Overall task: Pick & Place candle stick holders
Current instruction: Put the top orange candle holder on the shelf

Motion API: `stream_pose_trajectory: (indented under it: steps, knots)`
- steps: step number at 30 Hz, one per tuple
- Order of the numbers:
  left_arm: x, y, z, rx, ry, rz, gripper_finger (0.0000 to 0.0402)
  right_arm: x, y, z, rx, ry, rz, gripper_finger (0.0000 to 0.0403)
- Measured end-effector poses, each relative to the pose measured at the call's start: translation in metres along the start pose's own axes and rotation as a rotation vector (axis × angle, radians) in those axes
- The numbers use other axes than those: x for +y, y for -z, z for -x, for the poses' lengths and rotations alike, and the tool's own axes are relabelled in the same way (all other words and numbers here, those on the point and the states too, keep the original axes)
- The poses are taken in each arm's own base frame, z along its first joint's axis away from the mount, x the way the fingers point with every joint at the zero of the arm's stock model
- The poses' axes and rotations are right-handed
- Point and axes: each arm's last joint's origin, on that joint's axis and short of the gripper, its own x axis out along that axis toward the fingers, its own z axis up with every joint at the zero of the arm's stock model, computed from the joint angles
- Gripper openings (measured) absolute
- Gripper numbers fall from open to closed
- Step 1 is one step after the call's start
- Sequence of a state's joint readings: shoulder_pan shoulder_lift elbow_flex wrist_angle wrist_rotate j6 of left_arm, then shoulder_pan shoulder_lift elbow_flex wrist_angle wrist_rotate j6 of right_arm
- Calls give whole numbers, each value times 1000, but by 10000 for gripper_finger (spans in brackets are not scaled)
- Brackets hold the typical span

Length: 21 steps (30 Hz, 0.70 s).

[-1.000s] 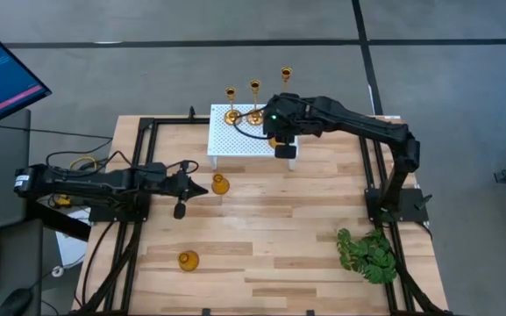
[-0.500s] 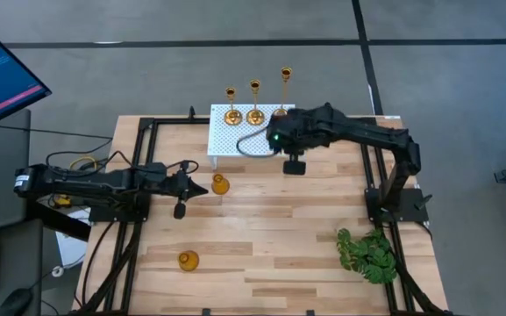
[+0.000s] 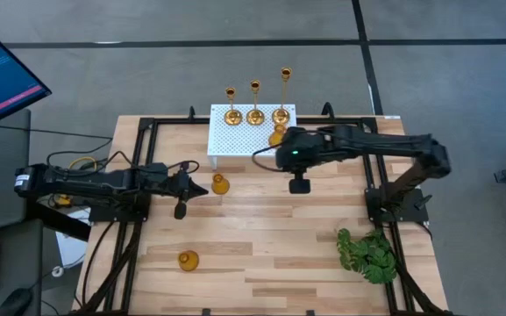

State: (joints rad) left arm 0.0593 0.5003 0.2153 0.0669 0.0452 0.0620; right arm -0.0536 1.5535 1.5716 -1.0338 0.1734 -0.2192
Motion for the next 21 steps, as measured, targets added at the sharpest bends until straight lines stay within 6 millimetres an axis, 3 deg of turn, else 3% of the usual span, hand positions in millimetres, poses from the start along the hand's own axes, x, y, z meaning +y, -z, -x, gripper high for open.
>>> stream_pose_trajectory:
  steps: [6,15,21]
  knots:
    - [0,0,0,3,0,0,12,8,39,8,-228,27,-37,1]
    - [0,0,0,0,0,0,12,26,105,-12,-507,45,-75,0]
    - [0,0,0,-3,0,0,12,29,137,-23,-632,74,-113,0]
